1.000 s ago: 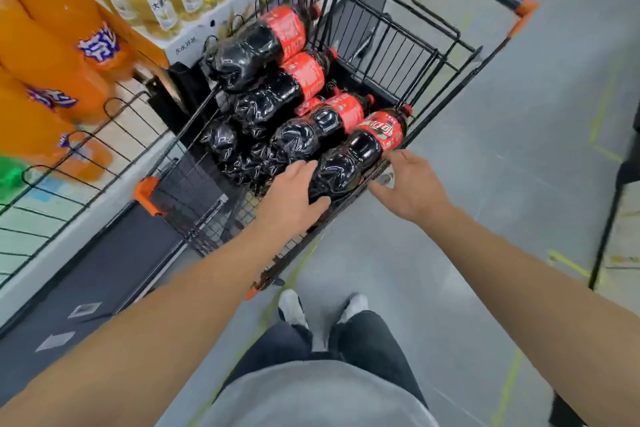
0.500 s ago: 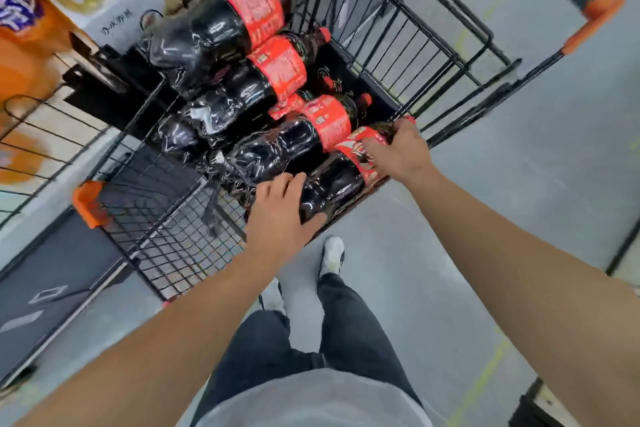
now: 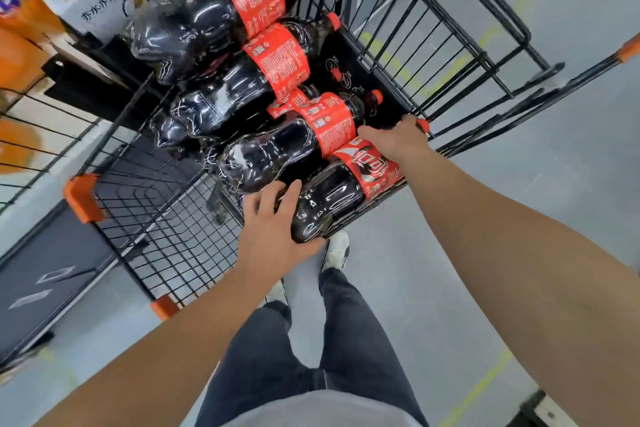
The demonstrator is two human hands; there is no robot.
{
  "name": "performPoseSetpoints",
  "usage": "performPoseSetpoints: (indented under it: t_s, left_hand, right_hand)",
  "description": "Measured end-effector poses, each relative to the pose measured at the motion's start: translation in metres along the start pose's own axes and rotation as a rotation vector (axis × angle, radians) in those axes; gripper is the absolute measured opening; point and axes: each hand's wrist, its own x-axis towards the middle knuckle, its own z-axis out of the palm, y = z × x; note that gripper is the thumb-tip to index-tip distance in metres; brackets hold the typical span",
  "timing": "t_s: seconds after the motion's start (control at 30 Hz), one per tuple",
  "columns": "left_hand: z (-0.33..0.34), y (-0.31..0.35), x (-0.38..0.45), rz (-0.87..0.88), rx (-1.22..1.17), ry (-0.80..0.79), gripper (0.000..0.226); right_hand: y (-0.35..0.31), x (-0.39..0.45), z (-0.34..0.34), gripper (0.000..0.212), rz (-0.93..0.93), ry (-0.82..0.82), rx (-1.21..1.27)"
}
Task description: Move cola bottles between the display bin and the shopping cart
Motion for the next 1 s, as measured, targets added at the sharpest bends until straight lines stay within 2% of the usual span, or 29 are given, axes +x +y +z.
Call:
performPoseSetpoints:
  t_s: [0.1,0.17,0.27,0.4,0.5,0.6,0.67,0.73,0.8,0.87,0.93,1.0]
  left_hand:
    - [0.001,-0.001,-0.004,-0.004,-0.033,0.031,0.097]
    - [-0.002,0.001,-0.006,-0.063,-0.06,-0.015,0.097]
    - [-0.001,0.004,-0.012,-0.169,-0.181,-0.096,0.1]
    - [-0.002,0.009,-0.02,-0.321,-0.514,-0.107,0.102]
    - [-0.004,0.009,-0.022,-0.389,-0.623,-0.101,0.106]
    - [-0.004,0.003,-0.027,-0.409,-0.667,-0.052,0.107]
    - [-0.003,-0.002,-0.034,-0.435,-0.701,-0.012,0.106]
    - [-0.004,-0.007,-0.039,-0.465,-0.694,0.009,0.105]
    - [-0.004,-0.013,-0.042,-0.474,-0.674,-0.005,0.106]
    - [-0.005,-0.017,-0.041,-0.458,-0.673,-0.038,0.108]
    - [-0.006,-0.018,-0.04,-0.45,-0.678,-0.066,0.11]
    - [-0.008,-0.019,-0.039,-0.442,-0.675,-0.076,0.111]
  right_hand:
    - [0.009,0.019,0.0,0.139,0.011,-0.028,0.082]
    - [0.005,0.006,-0.002,0.127,0.018,-0.009,0.132]
    - [0.004,-0.005,-0.003,0.093,-0.039,0.019,0.149]
    - [0.001,-0.027,0.002,0.083,-0.138,0.163,0.138]
    - [0.0,-0.048,0.013,0.086,-0.286,0.304,0.206]
    - [0.006,-0.066,0.027,0.102,-0.4,0.428,0.403]
    - [0.009,-0.072,0.036,0.109,-0.385,0.39,0.542]
    - [0.01,-0.074,0.042,0.106,-0.326,0.315,0.589]
    - [0.013,-0.075,0.046,0.083,-0.298,0.25,0.612]
    - [0.017,-0.074,0.049,0.073,-0.305,0.227,0.653]
    - [0.017,-0.075,0.05,0.078,-0.298,0.215,0.694]
    - [0.015,-0.077,0.051,0.093,-0.285,0.206,0.71]
